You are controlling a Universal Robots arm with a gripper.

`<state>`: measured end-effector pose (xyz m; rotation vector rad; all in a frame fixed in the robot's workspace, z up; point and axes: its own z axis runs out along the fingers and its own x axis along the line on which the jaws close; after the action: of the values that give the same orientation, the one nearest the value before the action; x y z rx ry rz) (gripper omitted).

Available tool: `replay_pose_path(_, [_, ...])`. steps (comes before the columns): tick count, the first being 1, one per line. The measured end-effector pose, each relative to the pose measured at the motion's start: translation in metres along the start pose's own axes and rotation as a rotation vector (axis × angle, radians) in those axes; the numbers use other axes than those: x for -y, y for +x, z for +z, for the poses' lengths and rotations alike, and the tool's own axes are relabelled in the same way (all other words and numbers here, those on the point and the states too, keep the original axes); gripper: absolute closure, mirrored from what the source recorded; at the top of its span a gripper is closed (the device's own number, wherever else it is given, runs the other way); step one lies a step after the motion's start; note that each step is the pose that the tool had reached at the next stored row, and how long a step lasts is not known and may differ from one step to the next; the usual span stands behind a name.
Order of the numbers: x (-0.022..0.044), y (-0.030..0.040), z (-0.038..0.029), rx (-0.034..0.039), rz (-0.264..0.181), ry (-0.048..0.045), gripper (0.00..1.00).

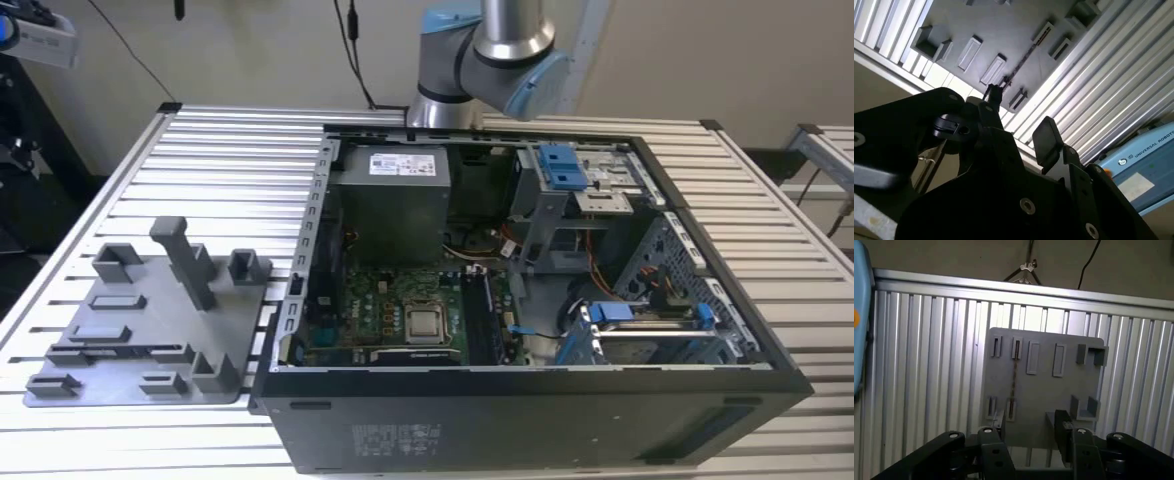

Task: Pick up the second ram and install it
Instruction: 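Pick up the second ram and move it above second insertion slot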

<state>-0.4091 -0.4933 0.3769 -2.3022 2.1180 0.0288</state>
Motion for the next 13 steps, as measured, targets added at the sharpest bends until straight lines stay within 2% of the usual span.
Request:
replay_pose_path(1, [0.0000,0.0000,0.0000,0.0000,0.000,0.0000,0.46])
replay_pose_path(6, [0.0000,-0.0001,0.0024,0.0001,0.000,0.0000,0.46])
replay_pose_path(13, [0.0001,-0.0012,0.0108,0.0002,0.000,0.0002,0.46])
